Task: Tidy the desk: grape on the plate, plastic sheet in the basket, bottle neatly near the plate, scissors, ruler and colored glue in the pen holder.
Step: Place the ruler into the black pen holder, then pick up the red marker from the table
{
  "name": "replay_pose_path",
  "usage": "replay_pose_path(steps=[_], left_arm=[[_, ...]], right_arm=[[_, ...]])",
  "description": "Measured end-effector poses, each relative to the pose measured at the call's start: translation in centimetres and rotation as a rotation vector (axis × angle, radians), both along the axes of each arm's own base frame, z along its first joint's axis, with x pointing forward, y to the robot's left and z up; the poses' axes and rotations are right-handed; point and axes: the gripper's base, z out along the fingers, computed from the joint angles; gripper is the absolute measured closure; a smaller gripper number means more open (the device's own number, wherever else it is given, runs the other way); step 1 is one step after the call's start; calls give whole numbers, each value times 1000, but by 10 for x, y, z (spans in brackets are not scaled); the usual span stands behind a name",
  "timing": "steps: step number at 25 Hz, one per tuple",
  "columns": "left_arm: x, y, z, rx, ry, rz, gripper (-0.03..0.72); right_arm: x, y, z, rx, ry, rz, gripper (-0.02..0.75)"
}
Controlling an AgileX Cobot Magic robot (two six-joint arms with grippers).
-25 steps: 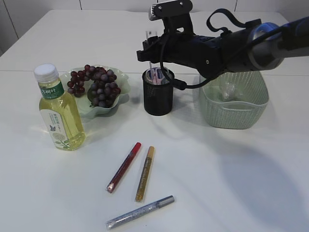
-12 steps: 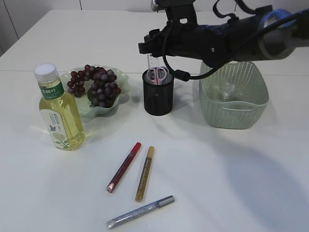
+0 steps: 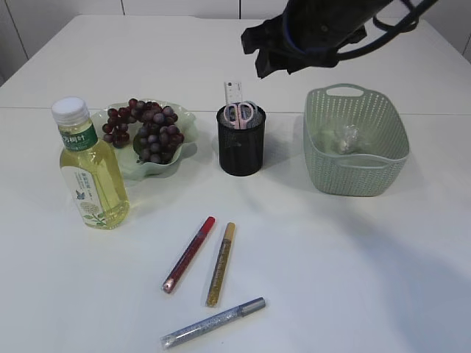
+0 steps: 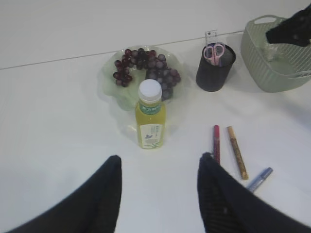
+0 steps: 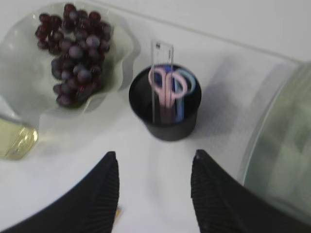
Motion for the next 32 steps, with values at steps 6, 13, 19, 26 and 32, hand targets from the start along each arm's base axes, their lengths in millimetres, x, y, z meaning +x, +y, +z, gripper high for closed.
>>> replay_pose_path(steps=[6, 13, 19, 26, 32], left_arm=[[10, 0, -2, 95, -12, 2, 316], [25, -9, -7, 126, 19, -9, 316], [31, -13, -8, 129, 14, -14, 316], [46, -31, -16, 93, 68, -81, 316], [76, -55, -35, 109, 167, -128, 316]], right_arm=[[-42, -10, 30, -13, 265, 28, 354], [-58, -15, 27, -68, 417, 42, 354], [-62, -9, 29, 10, 456, 51, 353], [-60, -15, 29, -29, 443, -4, 354], [-46, -48, 29, -18, 442, -115, 354]])
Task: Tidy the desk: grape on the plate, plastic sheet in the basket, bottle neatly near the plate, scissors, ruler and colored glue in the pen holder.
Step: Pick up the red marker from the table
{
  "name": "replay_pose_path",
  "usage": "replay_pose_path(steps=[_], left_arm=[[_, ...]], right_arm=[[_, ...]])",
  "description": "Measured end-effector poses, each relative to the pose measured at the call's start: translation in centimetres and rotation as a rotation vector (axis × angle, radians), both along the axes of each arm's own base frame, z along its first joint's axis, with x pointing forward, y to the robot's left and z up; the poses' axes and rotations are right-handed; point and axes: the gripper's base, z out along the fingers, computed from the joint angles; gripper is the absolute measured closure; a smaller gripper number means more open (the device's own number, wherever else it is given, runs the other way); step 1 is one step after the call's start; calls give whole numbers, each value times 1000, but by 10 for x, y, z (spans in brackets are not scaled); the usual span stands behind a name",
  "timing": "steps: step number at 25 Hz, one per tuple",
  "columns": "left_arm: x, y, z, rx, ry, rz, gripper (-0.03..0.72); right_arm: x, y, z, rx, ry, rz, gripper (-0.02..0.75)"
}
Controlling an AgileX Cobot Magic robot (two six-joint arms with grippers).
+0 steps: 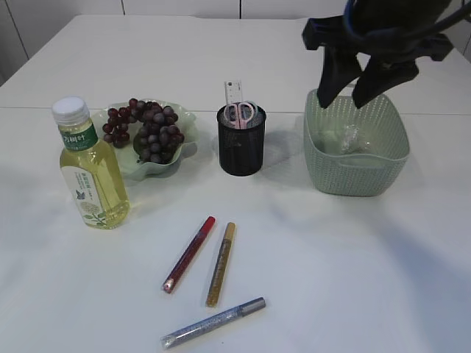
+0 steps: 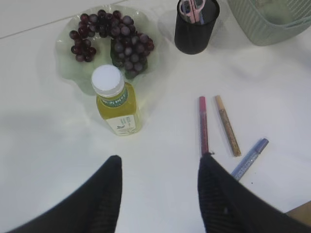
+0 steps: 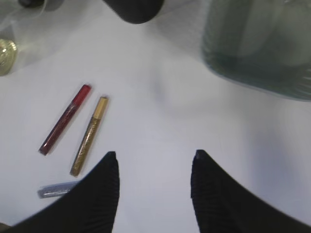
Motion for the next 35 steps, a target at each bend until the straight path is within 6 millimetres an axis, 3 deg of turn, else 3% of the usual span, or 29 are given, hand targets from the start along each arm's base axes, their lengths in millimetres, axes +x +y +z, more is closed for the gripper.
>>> replay_pose_path(steps=[8, 12, 21, 24, 35], left_arm=[[45, -35, -37, 26, 131, -50, 316], [59, -59, -60, 54, 196, -102, 316], [97, -104, -116, 140, 351, -145, 316], [112, -116, -135, 164, 403, -143, 316], [156, -149, -209, 259, 569, -134, 316]], right_arm=[[20, -77, 0, -52, -16, -183, 410], [21, -102, -9, -139, -4, -229, 418], [-6, -103, -73, -176, 229, -176, 421], [-15, -103, -69, -169, 223, -171, 421], [-40, -98, -24, -61, 98, -182, 424]])
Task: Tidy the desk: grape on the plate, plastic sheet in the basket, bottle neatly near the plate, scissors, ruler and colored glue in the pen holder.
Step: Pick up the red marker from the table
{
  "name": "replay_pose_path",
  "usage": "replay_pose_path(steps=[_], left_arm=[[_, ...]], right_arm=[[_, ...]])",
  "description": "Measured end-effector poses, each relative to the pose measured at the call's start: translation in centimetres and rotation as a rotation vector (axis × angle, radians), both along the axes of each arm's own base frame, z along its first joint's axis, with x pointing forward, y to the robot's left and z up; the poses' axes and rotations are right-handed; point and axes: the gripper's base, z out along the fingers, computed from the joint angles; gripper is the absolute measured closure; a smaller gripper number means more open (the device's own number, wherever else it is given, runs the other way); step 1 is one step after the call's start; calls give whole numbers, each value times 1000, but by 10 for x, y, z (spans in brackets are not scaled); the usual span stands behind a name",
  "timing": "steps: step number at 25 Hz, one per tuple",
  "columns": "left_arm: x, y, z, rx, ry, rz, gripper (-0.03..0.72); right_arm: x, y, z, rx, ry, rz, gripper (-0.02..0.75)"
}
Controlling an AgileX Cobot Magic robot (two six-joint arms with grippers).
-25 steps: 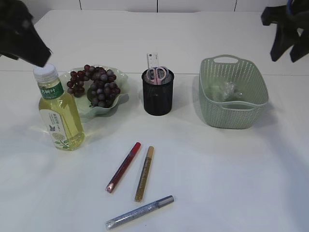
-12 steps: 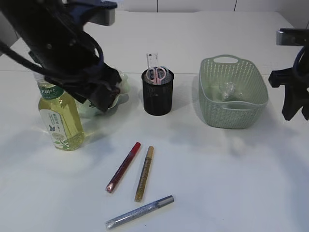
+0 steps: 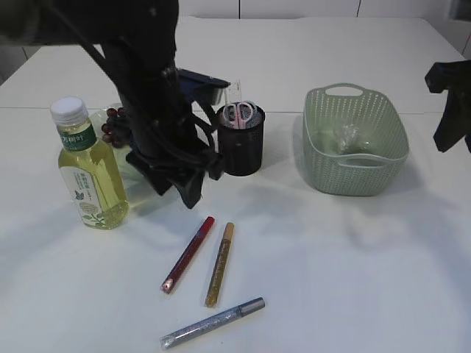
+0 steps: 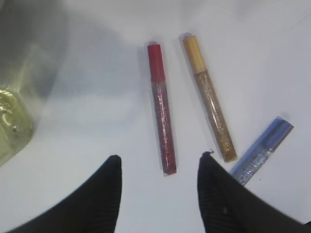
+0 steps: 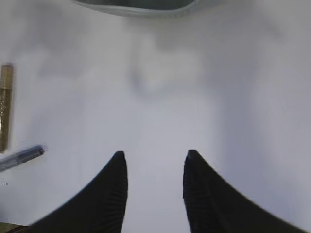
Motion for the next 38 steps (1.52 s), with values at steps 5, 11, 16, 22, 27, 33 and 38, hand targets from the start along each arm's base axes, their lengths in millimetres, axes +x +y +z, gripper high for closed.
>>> replay_pose_path(steps=[5, 11, 16, 22, 27, 33, 38], left_arm=[[8, -7, -47, 57, 97, 2, 316], [10, -10, -76, 87, 157, 7, 316], [12, -12, -85, 77, 160, 11, 316], [12, -13, -100, 87, 187, 16, 316], [13, -15, -102, 73, 175, 18, 341], [14, -16, -107, 66, 182, 23, 357], [15, -17, -110, 61, 177, 25, 358]], right_arm=[[-4, 0, 6, 9, -19, -1, 425], [-4, 0, 6, 8, -19, 4, 425], [-4, 0, 6, 7, -20, 9, 426], [-4, 0, 6, 6, -20, 11, 426], [-4, 0, 6, 5, -20, 14, 426], [-4, 0, 6, 5, -21, 17, 426], [-4, 0, 6, 5, -21, 17, 426]])
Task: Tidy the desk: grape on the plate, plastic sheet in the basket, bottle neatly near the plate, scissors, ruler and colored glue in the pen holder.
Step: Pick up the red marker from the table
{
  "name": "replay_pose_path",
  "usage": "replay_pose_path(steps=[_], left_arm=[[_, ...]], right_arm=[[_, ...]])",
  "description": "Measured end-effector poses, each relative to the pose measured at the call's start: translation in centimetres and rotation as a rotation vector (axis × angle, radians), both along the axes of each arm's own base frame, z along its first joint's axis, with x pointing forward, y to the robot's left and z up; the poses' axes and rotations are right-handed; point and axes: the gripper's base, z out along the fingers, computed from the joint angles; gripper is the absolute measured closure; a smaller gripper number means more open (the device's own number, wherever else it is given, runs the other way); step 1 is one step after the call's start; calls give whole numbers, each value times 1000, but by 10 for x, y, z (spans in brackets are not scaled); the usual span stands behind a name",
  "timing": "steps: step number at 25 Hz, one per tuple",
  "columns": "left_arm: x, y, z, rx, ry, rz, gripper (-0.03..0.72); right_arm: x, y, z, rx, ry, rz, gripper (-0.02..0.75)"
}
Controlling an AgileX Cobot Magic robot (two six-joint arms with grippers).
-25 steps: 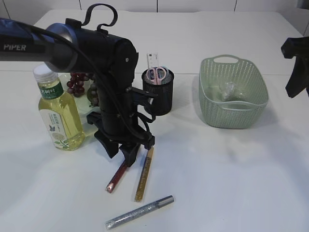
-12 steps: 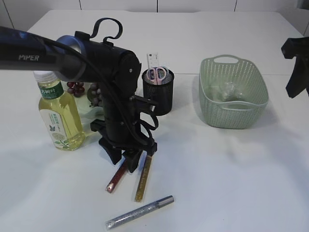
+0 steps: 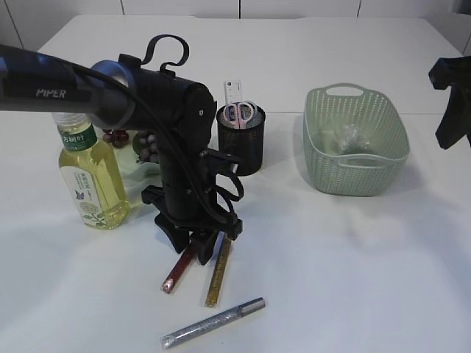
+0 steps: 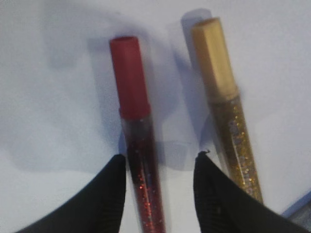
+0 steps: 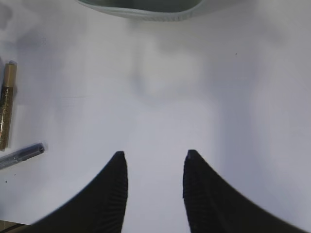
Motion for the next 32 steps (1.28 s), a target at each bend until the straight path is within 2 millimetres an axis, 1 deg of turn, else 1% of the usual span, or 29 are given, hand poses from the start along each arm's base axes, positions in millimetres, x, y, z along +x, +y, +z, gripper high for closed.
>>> replay_pose_path(steps=[10, 12, 18, 23, 26, 28, 32], left_arm=[[0, 0, -1, -2, 2, 2, 359], [0, 0, -3, 1, 6, 2, 370], [0, 0, -6, 5, 11, 2, 438], [0, 0, -6, 4, 9, 2, 463], [0, 0, -6, 5, 8, 1, 532], [0, 0, -6, 6, 7, 0, 565], [0, 0, -6, 6, 7, 0, 586]], right_arm=[[0, 0, 0, -1, -1, 5, 426], [0, 0, 0, -2, -1, 9, 426], [0, 0, 0, -2, -1, 9, 426], [0, 0, 0, -3, -2, 11, 426], [0, 0, 0, -3, -2, 11, 426], [0, 0, 0, -3, -2, 11, 426], [0, 0, 0, -3, -2, 11, 426]])
